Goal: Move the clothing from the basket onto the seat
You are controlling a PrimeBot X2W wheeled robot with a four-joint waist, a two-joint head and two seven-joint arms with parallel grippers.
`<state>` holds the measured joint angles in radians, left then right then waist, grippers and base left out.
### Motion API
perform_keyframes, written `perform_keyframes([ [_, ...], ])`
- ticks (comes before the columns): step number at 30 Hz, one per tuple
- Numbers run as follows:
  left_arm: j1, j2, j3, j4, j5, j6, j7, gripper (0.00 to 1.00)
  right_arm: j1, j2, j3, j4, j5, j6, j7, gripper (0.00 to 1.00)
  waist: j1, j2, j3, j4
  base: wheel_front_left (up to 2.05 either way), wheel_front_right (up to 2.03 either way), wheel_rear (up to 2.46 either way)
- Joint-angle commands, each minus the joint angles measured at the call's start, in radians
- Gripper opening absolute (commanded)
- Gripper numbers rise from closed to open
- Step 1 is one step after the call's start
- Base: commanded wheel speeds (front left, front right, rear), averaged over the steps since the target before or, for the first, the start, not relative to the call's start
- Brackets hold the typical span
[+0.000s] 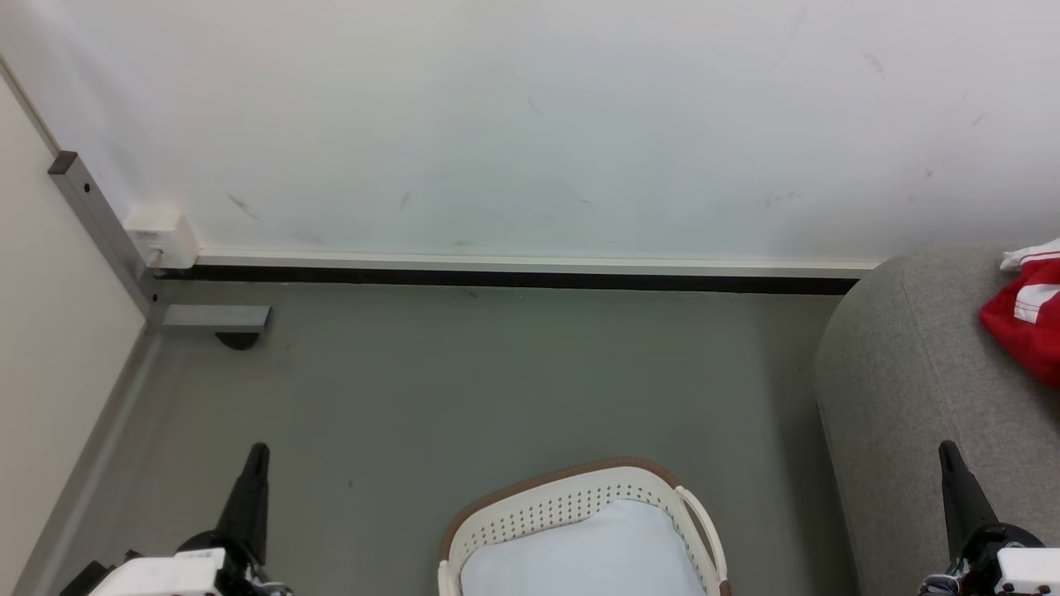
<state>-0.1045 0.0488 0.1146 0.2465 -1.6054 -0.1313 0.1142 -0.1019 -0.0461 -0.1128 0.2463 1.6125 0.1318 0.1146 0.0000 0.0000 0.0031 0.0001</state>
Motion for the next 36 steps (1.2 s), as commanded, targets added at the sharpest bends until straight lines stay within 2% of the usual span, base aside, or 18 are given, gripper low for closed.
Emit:
perform_keyframes([
  [1,-0.008,0.002,0.002,-0.003,-0.013,0.001,0.004,0.00,-0.012,-0.008,-0.004,-0.005,0.001,-0.002,0.003,0.00,0.0000,0.0000,0.000,0.000,0.00,0.00,0.00],
  [36,-0.008,0.002,0.002,-0.003,-0.014,0.001,0.003,0.00,-0.012,-0.008,-0.004,-0.005,0.001,-0.002,0.002,0.00,0.0000,0.0000,0.000,0.000,0.00,0.00,0.00],
])
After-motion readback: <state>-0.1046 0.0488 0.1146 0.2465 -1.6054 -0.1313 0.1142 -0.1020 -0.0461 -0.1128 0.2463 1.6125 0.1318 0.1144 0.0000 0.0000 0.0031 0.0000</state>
